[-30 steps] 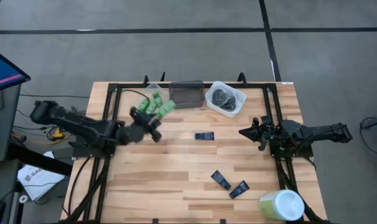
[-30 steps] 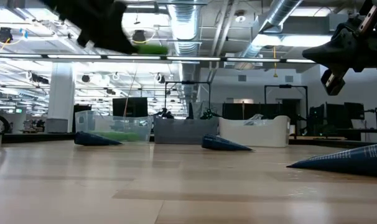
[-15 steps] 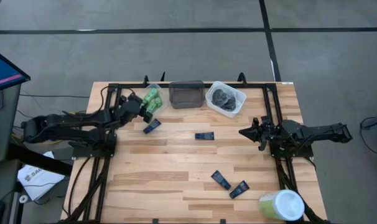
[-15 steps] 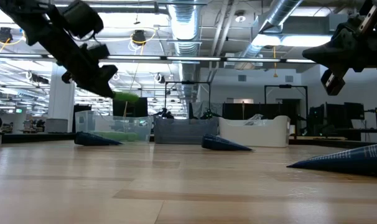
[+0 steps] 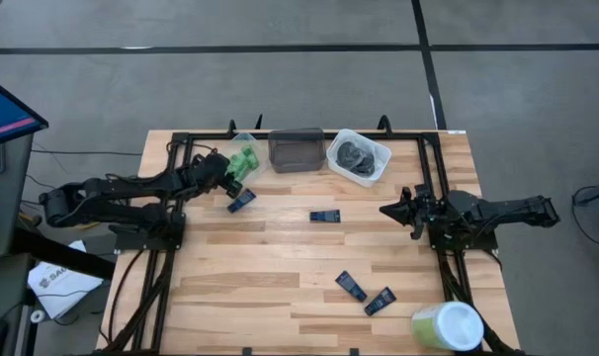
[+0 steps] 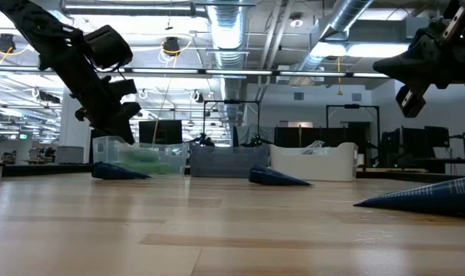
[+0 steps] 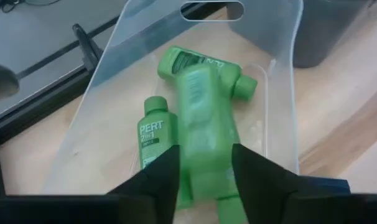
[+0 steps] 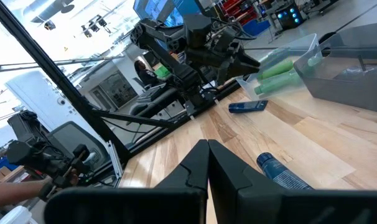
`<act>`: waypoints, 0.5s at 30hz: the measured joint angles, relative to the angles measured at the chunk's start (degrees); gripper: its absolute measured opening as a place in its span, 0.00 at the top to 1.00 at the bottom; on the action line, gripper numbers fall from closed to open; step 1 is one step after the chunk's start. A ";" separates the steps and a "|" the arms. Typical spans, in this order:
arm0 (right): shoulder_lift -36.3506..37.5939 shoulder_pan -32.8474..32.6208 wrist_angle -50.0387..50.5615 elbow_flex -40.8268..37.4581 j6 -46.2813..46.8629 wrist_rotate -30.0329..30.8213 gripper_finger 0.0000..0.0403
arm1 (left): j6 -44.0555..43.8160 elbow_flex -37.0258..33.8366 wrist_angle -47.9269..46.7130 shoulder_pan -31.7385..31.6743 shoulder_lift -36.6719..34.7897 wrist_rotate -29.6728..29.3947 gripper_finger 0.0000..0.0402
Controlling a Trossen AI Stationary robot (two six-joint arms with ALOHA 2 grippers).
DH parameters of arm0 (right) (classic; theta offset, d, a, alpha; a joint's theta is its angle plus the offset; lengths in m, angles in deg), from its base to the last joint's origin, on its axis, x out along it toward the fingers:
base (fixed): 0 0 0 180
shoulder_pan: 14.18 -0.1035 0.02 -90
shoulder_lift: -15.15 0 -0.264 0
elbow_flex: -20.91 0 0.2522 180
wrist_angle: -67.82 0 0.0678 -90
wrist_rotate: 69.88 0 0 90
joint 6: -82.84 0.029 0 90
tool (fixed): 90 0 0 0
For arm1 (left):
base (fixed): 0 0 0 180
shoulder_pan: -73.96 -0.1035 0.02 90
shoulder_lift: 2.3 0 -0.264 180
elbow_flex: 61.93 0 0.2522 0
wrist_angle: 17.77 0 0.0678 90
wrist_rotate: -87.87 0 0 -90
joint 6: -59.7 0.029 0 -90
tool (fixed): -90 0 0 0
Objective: Pick & Place Travel size toiletries
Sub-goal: Put the green shampoo into the transparent bin, then put the blue shave cream into the black bin
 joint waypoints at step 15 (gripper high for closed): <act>0.00 0.02 0.00 0.00 -0.01 0.00 1.00 | -1.00 8.88 0.32 3.25 -5.42 8.25 0.28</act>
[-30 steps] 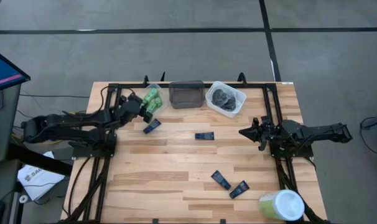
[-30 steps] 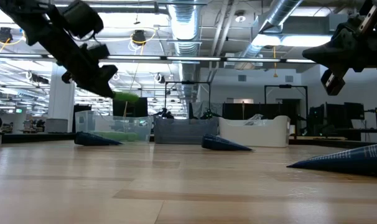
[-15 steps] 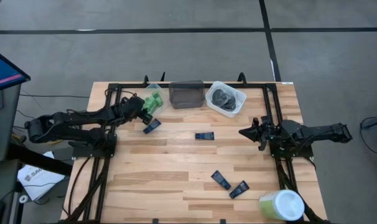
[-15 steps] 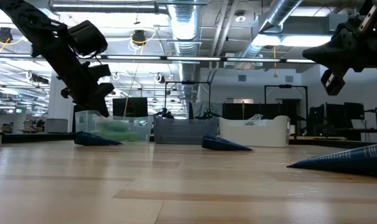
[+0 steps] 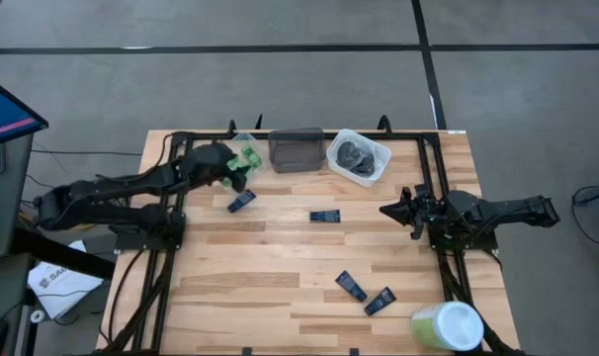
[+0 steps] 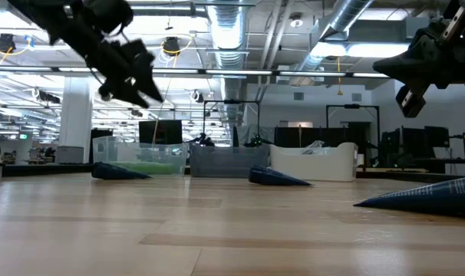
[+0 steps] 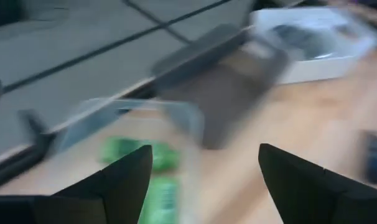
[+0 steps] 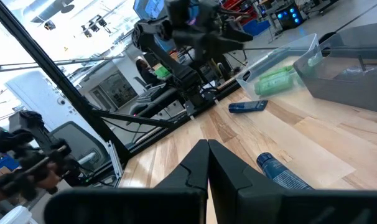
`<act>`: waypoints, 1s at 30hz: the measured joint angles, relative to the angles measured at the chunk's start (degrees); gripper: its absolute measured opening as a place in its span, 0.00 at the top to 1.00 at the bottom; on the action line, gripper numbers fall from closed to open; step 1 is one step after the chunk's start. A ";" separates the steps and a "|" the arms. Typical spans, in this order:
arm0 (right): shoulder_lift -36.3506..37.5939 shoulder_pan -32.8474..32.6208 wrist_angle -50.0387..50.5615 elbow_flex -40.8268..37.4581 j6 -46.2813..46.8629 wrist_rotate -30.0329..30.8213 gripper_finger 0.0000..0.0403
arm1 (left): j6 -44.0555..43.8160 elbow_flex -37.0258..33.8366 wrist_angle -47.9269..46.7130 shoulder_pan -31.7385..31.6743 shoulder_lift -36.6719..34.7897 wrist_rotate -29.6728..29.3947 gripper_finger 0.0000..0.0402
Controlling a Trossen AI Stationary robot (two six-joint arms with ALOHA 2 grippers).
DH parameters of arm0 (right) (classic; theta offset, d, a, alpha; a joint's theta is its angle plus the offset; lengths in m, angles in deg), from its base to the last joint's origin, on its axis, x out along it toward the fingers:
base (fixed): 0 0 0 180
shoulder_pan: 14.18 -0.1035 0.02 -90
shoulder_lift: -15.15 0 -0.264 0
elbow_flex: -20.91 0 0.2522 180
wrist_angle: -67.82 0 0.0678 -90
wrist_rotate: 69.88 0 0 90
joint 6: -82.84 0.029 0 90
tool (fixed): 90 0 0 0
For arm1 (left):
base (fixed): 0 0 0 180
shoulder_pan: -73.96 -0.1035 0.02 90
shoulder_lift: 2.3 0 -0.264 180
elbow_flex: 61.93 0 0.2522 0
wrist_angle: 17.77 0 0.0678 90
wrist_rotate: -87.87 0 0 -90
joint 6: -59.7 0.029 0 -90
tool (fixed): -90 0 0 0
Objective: Pick & Place Travel size toiletries
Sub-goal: Put the blue shave cream into the black bin
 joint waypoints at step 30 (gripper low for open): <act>0.01 -0.01 -0.02 0.00 0.02 0.00 1.00 | -28.72 12.13 -38.83 11.89 21.38 12.97 0.29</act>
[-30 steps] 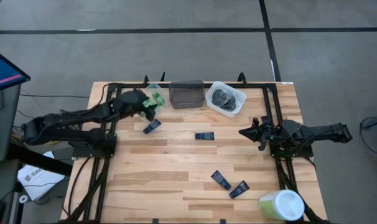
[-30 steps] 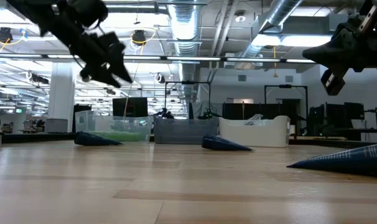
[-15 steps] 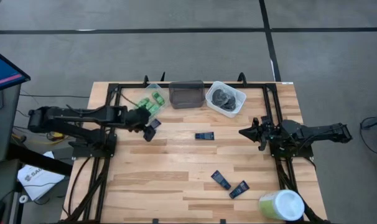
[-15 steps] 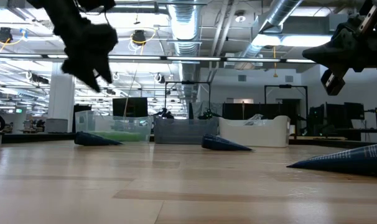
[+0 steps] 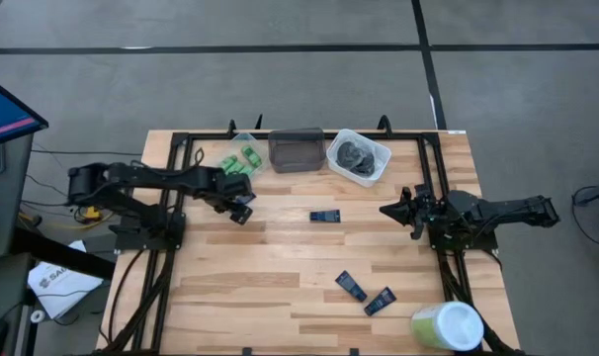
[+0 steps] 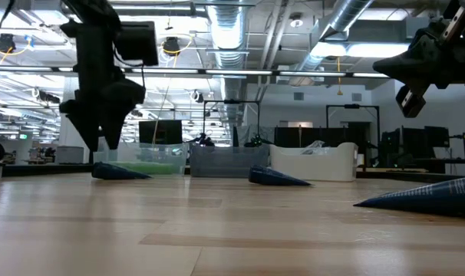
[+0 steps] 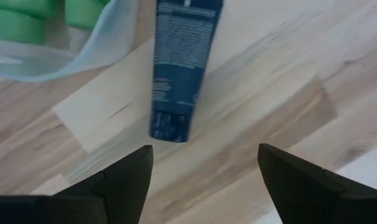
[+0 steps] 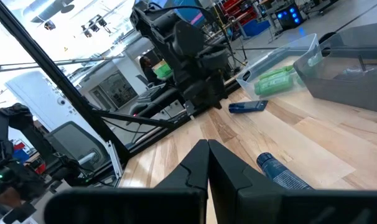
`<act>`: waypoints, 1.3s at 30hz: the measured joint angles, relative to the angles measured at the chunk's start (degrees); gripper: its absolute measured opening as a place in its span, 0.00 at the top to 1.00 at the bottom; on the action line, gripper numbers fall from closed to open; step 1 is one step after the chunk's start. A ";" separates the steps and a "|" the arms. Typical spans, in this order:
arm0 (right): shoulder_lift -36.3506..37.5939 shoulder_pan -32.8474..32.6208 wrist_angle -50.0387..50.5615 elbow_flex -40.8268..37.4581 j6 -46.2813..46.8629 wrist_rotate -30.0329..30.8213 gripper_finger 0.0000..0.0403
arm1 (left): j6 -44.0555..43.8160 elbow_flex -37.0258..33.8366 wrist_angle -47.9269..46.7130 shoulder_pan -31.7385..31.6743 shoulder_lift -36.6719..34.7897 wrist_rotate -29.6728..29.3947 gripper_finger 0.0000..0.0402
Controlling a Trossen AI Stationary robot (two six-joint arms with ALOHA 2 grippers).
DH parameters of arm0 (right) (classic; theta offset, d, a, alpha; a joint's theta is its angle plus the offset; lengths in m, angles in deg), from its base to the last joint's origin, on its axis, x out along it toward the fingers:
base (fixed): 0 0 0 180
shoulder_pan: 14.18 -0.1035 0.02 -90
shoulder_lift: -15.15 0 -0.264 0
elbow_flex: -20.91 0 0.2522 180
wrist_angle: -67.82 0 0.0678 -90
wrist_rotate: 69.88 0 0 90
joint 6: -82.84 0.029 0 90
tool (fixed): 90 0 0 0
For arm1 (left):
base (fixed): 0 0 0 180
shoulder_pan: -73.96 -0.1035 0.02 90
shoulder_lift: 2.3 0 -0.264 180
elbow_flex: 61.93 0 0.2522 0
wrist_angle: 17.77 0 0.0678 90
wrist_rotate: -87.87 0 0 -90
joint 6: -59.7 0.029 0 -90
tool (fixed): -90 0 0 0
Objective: Pick & Place Travel size toiletries
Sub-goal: Put the blue shave cream into the black bin
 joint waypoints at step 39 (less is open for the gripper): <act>-0.01 -0.01 0.00 0.01 0.00 0.00 1.00 | 23.91 -3.66 4.96 -8.64 5.30 5.22 0.29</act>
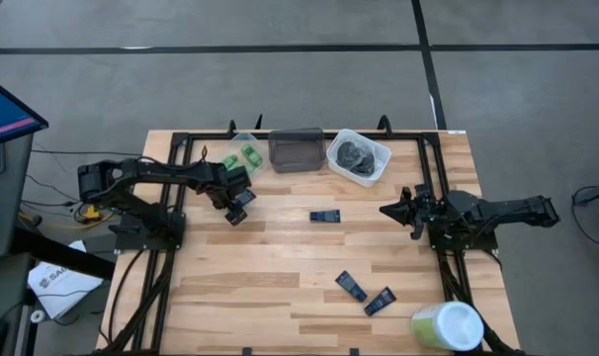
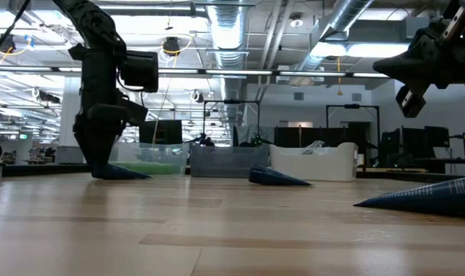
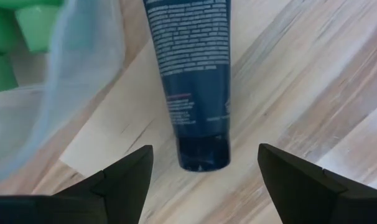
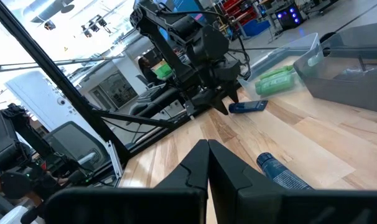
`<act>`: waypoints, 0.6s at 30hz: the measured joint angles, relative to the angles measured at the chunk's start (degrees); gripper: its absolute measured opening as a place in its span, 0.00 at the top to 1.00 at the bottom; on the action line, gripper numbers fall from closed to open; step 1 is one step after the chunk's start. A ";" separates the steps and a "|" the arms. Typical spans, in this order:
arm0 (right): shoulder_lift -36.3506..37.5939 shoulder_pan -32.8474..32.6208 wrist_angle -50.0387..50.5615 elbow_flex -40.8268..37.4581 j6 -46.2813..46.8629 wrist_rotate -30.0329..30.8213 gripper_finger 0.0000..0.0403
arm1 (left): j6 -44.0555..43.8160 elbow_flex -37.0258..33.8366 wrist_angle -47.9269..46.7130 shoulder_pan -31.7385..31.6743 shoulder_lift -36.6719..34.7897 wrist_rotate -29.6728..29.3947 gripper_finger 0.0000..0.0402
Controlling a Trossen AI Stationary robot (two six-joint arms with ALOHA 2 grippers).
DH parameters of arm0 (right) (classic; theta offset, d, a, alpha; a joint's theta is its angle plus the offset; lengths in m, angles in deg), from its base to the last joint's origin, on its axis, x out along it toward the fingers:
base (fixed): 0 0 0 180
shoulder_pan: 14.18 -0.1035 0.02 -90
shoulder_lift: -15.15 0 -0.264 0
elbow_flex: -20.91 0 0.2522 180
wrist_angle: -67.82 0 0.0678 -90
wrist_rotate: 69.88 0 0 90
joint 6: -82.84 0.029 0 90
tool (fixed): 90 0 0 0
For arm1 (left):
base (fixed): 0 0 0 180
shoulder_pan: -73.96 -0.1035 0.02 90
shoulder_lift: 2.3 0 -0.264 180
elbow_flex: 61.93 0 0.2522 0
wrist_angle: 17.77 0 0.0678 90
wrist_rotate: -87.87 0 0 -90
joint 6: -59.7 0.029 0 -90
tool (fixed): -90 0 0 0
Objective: Pick & Place Travel size toiletries
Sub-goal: Put the blue shave cream into the black bin
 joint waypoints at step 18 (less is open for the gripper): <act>0.00 0.01 0.01 -0.01 -0.01 0.00 1.00 | -0.65 -2.74 3.65 0.00 0.00 -0.60 0.52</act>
